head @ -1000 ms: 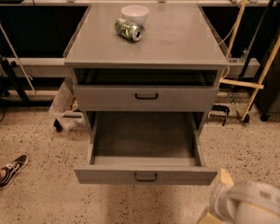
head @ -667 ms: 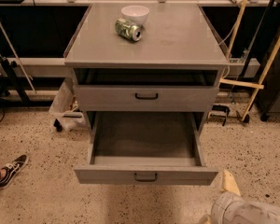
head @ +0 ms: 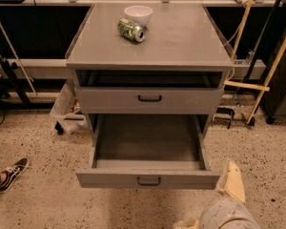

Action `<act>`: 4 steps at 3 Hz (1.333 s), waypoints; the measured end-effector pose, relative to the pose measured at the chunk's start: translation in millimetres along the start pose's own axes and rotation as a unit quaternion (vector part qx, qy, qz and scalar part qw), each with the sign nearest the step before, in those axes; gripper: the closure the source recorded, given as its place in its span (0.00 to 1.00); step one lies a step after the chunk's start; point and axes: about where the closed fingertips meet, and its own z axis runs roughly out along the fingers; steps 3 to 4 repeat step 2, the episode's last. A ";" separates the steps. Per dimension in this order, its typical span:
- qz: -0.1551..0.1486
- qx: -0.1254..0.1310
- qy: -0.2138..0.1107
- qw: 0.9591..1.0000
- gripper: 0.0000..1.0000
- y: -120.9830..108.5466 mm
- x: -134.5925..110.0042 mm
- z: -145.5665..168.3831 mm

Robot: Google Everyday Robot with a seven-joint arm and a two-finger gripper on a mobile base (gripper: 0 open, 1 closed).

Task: Open middle drawer

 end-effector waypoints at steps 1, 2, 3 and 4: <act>0.001 0.068 -0.010 0.998 0.00 -22.9 -53.0 -37.6; 0.001 0.068 -0.010 0.998 0.00 -22.9 -53.0 -37.6; 0.001 0.068 -0.010 0.998 0.00 -22.9 -53.0 -37.6; 0.001 0.068 -0.010 0.998 0.00 -22.9 -53.0 -37.6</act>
Offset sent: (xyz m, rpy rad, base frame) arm 0.0023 0.0239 0.0593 -0.0210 -0.1093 -0.0588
